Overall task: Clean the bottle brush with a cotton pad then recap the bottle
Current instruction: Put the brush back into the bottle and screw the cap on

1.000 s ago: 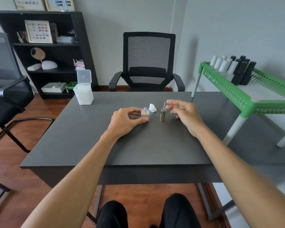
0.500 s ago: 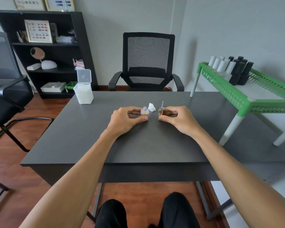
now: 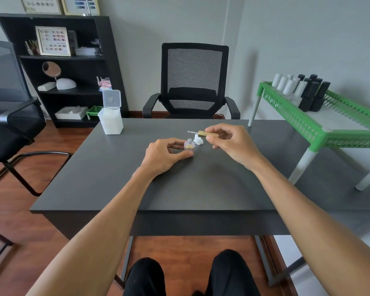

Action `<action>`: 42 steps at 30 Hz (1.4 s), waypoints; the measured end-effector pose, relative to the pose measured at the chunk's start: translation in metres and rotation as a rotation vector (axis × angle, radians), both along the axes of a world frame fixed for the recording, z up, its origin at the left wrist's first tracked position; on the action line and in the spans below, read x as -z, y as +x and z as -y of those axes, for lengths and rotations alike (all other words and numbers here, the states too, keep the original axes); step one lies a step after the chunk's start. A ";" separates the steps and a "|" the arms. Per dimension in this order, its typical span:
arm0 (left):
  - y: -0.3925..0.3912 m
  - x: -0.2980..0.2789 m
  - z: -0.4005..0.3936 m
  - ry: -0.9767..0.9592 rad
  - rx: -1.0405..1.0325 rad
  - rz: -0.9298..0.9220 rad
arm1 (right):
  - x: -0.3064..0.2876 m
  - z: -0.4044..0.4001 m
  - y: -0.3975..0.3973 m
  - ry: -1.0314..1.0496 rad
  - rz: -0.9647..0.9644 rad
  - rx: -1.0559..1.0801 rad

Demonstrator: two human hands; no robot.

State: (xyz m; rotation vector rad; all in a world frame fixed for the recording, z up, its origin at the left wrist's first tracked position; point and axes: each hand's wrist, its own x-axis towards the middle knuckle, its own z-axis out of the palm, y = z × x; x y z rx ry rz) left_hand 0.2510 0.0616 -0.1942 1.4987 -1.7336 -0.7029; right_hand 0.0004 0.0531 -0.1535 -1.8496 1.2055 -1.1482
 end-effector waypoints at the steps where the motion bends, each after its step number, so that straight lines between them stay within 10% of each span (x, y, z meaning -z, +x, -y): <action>1: 0.000 0.000 0.000 0.001 0.000 0.001 | -0.002 0.000 0.000 -0.007 0.005 0.003; 42: 0.000 0.000 0.002 0.024 -0.003 0.009 | -0.036 0.011 0.025 -0.096 -0.213 -0.029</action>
